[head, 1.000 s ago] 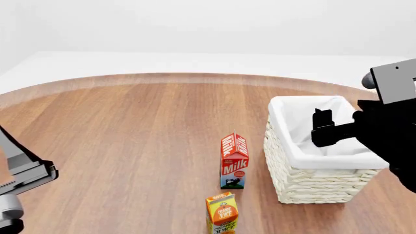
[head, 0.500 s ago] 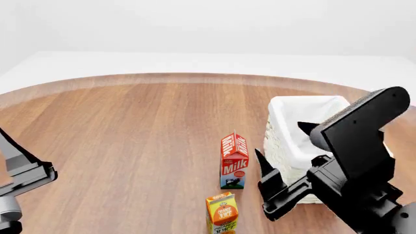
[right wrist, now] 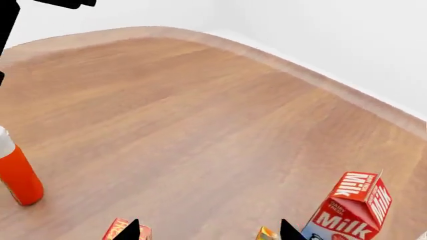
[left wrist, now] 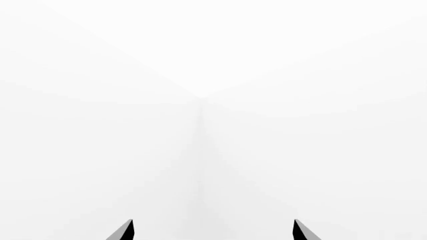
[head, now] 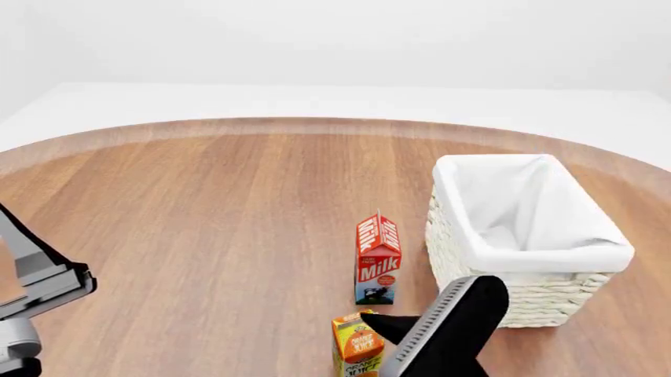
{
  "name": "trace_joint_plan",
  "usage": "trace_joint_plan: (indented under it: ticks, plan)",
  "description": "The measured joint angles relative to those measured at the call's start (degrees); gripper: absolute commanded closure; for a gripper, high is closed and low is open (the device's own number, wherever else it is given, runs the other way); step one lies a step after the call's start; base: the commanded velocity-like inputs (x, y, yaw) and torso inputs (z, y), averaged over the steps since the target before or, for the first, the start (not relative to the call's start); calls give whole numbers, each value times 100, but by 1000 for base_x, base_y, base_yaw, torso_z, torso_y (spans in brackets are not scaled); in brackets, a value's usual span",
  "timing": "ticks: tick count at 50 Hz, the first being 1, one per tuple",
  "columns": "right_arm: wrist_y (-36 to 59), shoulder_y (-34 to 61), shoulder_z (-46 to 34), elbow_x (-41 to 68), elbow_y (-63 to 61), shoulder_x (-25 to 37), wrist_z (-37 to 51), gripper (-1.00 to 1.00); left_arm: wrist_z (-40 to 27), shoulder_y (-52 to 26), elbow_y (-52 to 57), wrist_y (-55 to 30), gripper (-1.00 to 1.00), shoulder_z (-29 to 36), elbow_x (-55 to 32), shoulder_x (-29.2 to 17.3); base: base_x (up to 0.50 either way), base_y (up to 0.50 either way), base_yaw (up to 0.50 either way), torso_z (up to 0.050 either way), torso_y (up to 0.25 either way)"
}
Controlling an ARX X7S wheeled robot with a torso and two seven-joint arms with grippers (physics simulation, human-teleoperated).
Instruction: Pick up the cream cheese box and the butter, and put them in the basket.
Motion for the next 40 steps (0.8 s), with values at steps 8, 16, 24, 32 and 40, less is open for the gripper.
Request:
trace_joint_plan:
  ticks: [8, 16, 24, 32, 40]
  plan:
    - [317, -982, 487, -574, 126, -590, -399, -100, -7, 5, -16, 18, -100, 16, 1, -4, 0, 0, 0, 0, 0]
    - [542, -1964, 642, -1895, 339, -1173, -1281, -100, -17, 13, -44, 50, -100, 23, -10, -9, 0, 0, 0, 0, 0]
    - [477, -2619, 322, -3347, 683, -1570, -2126, -100, -27, 23, -73, 83, -100, 16, -38, -15, 0, 0, 0, 0, 0]
    - [262, -2995, -228, -4533, 1022, -1764, -2625, -100, -37, 38, -85, 106, -100, -3, -74, -23, 0, 0, 0, 0, 0]
    - [-154, -3127, -1080, -5830, 1366, -1767, -2881, -100, -48, 53, -103, 132, -100, -14, -98, -29, 0, 0, 0, 0, 0]
